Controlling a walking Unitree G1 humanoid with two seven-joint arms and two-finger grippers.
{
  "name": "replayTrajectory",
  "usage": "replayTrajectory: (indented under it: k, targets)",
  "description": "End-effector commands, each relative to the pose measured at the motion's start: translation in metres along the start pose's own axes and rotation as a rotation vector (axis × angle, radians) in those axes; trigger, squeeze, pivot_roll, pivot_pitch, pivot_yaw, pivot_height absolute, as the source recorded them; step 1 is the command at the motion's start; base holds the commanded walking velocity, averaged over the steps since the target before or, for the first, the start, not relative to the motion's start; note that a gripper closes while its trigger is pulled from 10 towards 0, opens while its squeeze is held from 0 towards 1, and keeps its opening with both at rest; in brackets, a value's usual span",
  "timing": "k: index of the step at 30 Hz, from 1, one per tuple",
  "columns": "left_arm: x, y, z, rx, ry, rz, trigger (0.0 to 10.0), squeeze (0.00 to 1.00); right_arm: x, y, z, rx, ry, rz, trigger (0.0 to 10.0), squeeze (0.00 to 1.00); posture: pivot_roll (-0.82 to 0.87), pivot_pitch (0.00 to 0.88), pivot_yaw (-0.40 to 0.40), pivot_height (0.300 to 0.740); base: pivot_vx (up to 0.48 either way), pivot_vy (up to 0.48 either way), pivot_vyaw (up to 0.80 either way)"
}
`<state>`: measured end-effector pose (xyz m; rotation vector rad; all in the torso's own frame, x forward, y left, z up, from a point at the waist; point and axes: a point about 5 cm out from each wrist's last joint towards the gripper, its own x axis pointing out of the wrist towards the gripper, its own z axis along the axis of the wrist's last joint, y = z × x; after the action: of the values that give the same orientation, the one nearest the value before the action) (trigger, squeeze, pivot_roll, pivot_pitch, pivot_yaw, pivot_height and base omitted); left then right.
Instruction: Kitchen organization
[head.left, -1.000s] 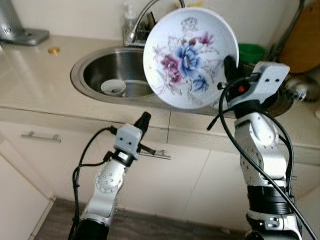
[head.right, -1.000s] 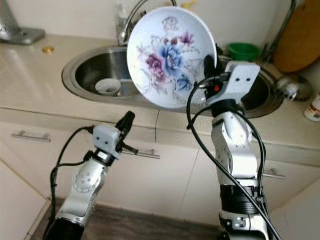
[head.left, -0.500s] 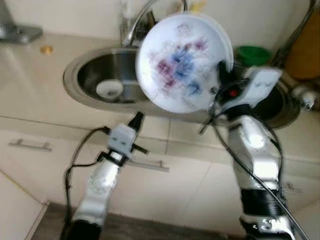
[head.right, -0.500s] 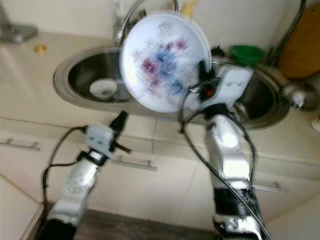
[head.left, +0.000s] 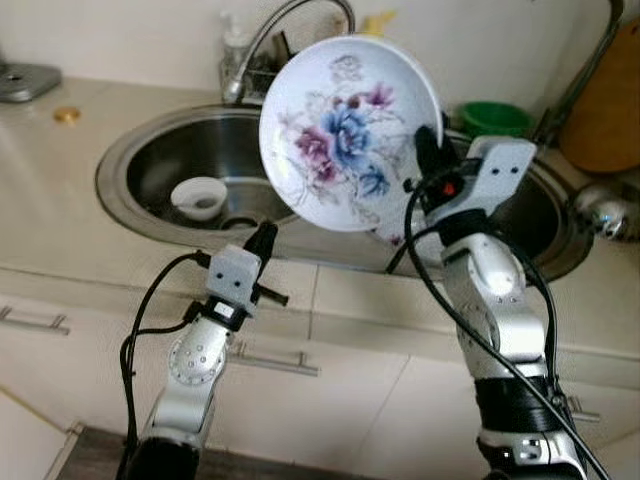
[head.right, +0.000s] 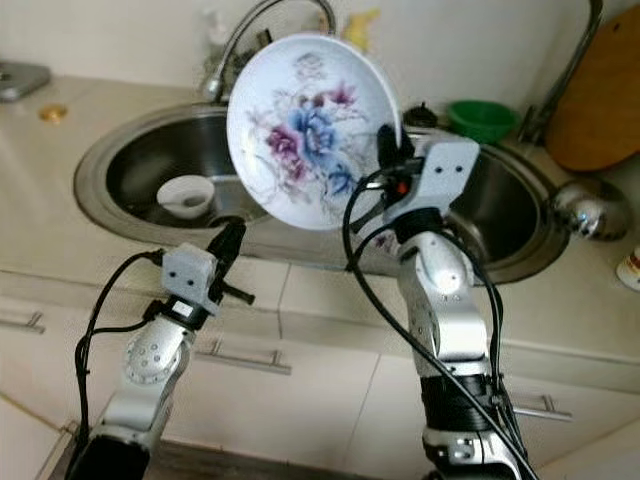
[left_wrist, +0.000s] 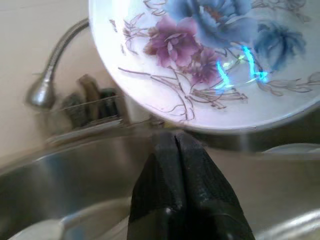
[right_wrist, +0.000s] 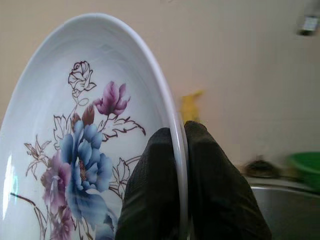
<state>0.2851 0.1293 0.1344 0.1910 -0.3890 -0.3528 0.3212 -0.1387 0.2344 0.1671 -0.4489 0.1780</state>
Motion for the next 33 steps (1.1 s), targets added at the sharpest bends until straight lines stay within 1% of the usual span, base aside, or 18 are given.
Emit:
replayTrajectory:
  k: [1, 2, 4, 5, 8, 9, 14, 17, 18, 19, 23, 24, 25, 26, 27, 29, 30, 33]
  targets:
    - [0.002, -0.002, 0.003, -0.005, -0.018, -0.013, 10.0, 0.0, 0.002, -0.003, 0.009, -0.004, -0.045, -0.02, 0.0, 0.0, 0.12, 0.0, -0.056, 0.74, 0.247, 0.0, 0.0]
    - [0.01, 0.009, 0.022, -0.048, -0.112, 0.066, 10.0, 0.0, 0.002, -0.004, 0.009, -0.004, -0.045, -0.024, 0.0, 0.0, 0.12, 0.0, -0.058, 0.74, 0.292, 0.0, 0.0]
    - [0.016, 0.02, 0.037, -0.058, -0.187, 0.13, 10.0, 0.0, 0.002, -0.004, 0.009, -0.004, -0.044, -0.026, 0.0, 0.0, 0.12, 0.0, -0.059, 0.74, 0.148, 0.0, 0.0]
    - [0.017, 0.023, 0.04, -0.056, -0.2, 0.146, 10.0, 0.0, 0.002, -0.004, 0.009, -0.004, -0.044, -0.026, 0.0, 0.0, 0.12, 0.0, -0.059, 0.74, 0.0, 0.0, 0.0]
    - [0.017, 0.024, 0.043, -0.052, -0.214, 0.151, 10.0, 0.0, 0.002, -0.005, 0.008, -0.004, -0.041, -0.026, 0.0, 0.0, 0.12, 0.0, -0.063, 0.74, 0.0, 0.0, 0.0]
    - [0.016, 0.02, 0.041, -0.049, -0.211, 0.137, 10.0, 0.0, 0.002, -0.004, 0.007, -0.004, -0.038, -0.024, 0.0, 0.0, 0.12, 0.0, -0.064, 0.74, 0.0, 0.0, 0.0]
    - [0.015, 0.018, 0.038, -0.052, -0.196, 0.128, 10.0, 0.0, 0.003, -0.003, 0.007, -0.002, -0.035, -0.022, 0.0, 0.0, 0.12, 0.0, -0.062, 0.74, 0.0, 0.0, 0.0]
    - [0.015, 0.017, 0.037, -0.055, -0.18, 0.12, 10.0, 0.0, 0.003, -0.005, 0.003, -0.007, -0.004, -0.029, 0.0, 0.0, 0.12, 0.0, -0.06, 0.74, 0.0, 0.0, 0.0]
    - [0.015, 0.017, 0.036, -0.054, -0.178, 0.12, 10.0, 0.0, 0.003, -0.005, 0.001, -0.012, 0.008, -0.031, 1.7, 0.0, 0.12, 0.0, -0.06, 0.74, 0.0, 0.0, 0.0]
    - [0.015, 0.017, 0.035, -0.054, -0.175, 0.119, 10.0, 0.0, 0.004, -0.007, -0.001, -0.024, 0.031, -0.037, 10.0, 0.0, 0.12, 0.0, -0.06, 0.74, 0.0, 0.0, 0.0]
    - [0.015, 0.015, 0.034, -0.051, -0.165, 0.107, 10.0, 0.0, 0.008, -0.017, -0.016, -0.11, 0.148, -0.074, 10.0, 0.0, 0.12, 0.0, -0.06, 0.74, 0.0, 0.0, 0.0]
    - [0.015, 0.014, 0.033, -0.048, -0.163, 0.103, 10.0, 0.0, 0.01, -0.025, -0.02, -0.127, 0.179, -0.117, 10.0, 0.0, 0.12, 0.0, -0.06, 0.74, 0.0, 0.0, 0.0]
    - [0.015, 0.014, 0.033, -0.048, -0.163, 0.103, 10.0, 0.0, 0.01, -0.025, -0.02, -0.127, 0.179, -0.117, 10.0, 0.0, 0.12, 0.0, -0.06, 0.74, 0.0, 0.0, 0.0]
    - [0.015, 0.013, 0.033, -0.047, -0.161, 0.101, 10.0, 0.0, 0.011, -0.031, -0.022, -0.144, 0.2, -0.151, 10.0, 0.0, 0.12, 0.0, -0.06, 0.74, 0.0, 0.0, 0.0]
    - [0.015, 0.014, 0.033, -0.042, -0.158, 0.098, 10.0, 0.0, 0.013, -0.052, -0.024, -0.215, 0.244, -0.243, 10.0, 0.0, 0.13, 0.0, -0.061, 0.74, 0.0, 0.0, 0.0]
    - [0.015, 0.014, 0.032, -0.04, -0.156, 0.099, 10.0, 0.0, 0.015, -0.066, -0.022, -0.249, 0.259, -0.302, 10.0, 0.0, 0.13, 0.0, -0.064, 0.74, 0.0, 0.0, 0.0]
    - [0.014, 0.014, 0.032, -0.037, -0.152, 0.098, 10.0, 0.0, 0.016, -0.079, -0.018, -0.278, 0.274, -0.356, 10.0, 0.0, 0.13, 0.0, -0.064, 0.74, 0.0, 0.0, 0.0]
    - [0.014, 0.014, 0.031, -0.036, -0.148, 0.096, 10.0, 0.0, 0.017, -0.089, -0.014, -0.297, 0.277, -0.397, 10.0, 0.0, 0.13, 0.0, -0.065, 0.74, 0.0, 0.0, 0.0]
